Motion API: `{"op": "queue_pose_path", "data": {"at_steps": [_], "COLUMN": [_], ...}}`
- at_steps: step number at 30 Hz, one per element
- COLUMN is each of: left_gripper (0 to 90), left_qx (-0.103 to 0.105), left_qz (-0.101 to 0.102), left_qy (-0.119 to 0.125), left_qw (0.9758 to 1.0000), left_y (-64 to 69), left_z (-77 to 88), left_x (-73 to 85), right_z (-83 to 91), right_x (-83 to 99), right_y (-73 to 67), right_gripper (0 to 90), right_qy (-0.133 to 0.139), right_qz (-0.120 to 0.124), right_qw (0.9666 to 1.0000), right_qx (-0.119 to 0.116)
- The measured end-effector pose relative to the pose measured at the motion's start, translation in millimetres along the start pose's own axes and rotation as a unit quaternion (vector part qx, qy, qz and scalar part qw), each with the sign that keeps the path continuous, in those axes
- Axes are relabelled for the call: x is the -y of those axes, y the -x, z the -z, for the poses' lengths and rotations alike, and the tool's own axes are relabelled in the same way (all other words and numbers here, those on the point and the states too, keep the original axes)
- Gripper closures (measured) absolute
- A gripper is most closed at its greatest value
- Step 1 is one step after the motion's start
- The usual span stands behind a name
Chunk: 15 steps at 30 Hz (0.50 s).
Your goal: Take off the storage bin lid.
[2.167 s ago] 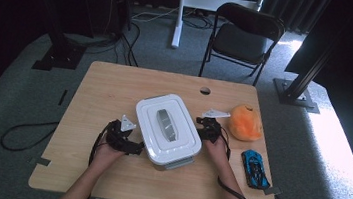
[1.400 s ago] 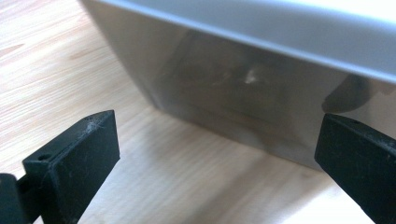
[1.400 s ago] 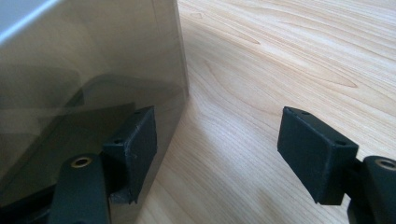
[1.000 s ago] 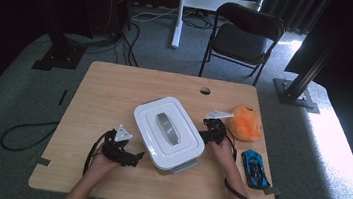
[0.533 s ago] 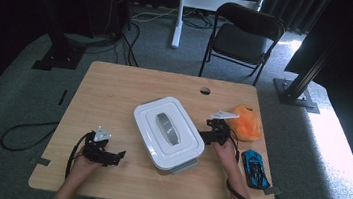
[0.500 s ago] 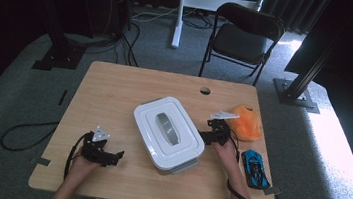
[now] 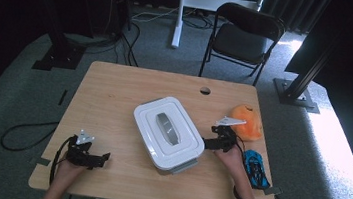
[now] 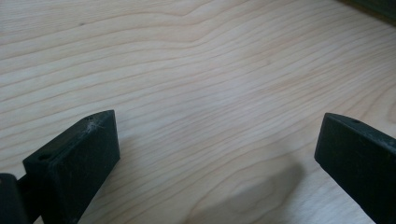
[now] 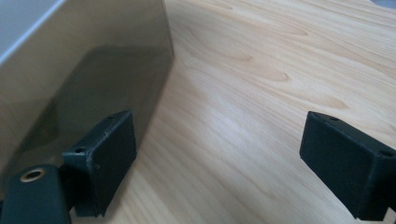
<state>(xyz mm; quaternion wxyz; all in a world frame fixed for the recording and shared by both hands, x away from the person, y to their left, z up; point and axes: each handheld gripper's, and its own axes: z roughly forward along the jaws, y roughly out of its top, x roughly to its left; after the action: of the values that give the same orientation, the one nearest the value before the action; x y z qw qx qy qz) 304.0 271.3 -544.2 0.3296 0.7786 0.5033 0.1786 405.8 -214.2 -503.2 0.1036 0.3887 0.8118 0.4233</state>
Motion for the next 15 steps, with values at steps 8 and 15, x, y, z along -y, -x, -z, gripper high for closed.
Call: {"op": "queue_pose_path", "data": {"at_steps": [8, 15], "left_gripper": [0.4, 0.4], "left_qx": [-0.009, -0.03], "left_qz": [0.003, -0.018], "left_qy": [0.005, -0.008], "left_qw": [0.9999, 0.9994], "left_y": [-2.5, 1.4], "left_z": [-0.5, -2.0], "left_x": [1.2, 1.1], "right_z": [18.8, 34.7], "right_x": [16.0, 22.7], "right_y": [-4.9, -6.1], "right_gripper": [10.5, 10.5], "right_qy": [-0.005, -0.002], "right_qz": [0.017, 0.011], "right_qw": [0.9998, 0.9999], "right_qx": [-0.004, 0.0]}}
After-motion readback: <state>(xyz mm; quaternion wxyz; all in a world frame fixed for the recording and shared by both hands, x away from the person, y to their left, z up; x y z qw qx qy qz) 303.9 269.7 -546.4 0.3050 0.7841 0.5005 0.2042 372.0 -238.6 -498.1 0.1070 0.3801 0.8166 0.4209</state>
